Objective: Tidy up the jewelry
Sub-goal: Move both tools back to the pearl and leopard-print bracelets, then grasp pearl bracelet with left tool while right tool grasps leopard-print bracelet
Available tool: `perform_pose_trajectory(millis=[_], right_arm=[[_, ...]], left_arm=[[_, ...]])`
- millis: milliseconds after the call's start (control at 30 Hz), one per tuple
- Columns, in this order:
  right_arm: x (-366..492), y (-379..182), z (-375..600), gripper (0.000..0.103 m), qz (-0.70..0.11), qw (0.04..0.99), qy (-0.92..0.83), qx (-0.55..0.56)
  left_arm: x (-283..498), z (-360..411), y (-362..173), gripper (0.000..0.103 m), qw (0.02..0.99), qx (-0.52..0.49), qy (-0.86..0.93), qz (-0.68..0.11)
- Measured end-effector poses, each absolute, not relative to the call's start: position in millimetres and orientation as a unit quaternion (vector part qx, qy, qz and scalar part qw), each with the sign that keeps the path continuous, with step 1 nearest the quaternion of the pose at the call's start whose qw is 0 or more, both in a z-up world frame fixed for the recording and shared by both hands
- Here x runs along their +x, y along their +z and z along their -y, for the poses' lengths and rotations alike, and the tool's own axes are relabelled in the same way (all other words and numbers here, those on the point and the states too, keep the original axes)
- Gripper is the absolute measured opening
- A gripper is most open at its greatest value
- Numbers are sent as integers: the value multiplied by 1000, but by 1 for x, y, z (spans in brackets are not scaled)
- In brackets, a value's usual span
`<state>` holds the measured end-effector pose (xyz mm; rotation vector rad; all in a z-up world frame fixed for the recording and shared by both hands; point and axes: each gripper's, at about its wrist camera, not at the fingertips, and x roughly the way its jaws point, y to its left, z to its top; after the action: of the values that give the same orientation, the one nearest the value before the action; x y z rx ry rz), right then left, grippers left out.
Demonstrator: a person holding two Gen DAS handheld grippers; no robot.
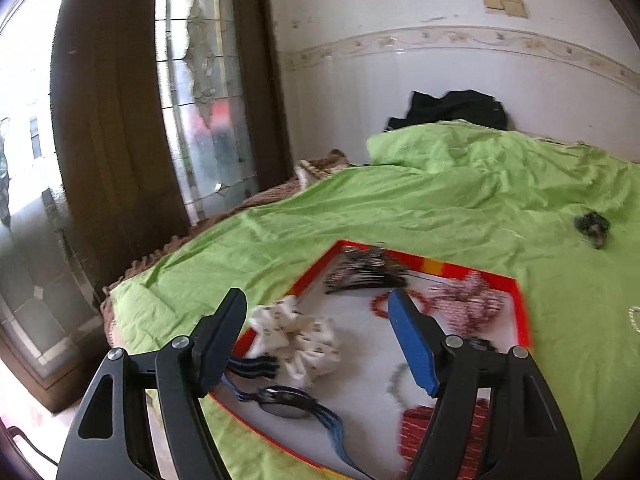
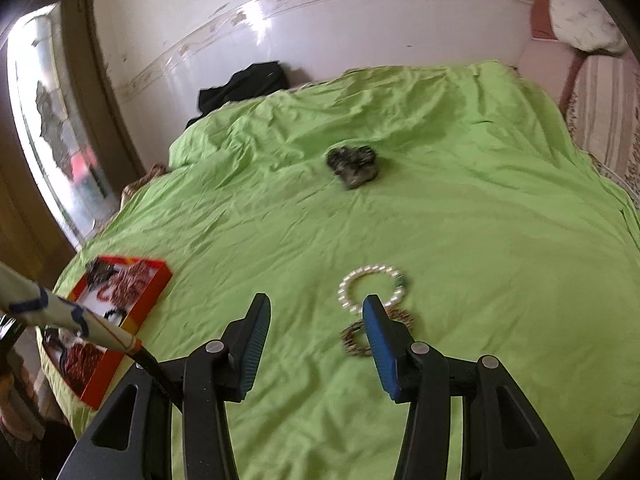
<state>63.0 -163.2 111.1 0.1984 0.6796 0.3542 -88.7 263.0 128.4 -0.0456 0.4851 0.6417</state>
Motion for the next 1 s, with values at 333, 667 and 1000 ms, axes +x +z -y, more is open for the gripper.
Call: perform_pose_trajectory(millis=[333, 667, 1000], right_arm=[[86, 93, 218, 52, -356, 911, 132, 161], [98, 64, 206, 52, -404, 886, 163, 157], [108, 44, 204, 52, -434, 872, 166, 151]], left_arm=[[-31, -168, 134, 73, 945, -29, 122, -303], [43, -89, 99, 73, 920, -36, 19, -389], [74, -49, 83, 73, 919, 24, 54, -389]])
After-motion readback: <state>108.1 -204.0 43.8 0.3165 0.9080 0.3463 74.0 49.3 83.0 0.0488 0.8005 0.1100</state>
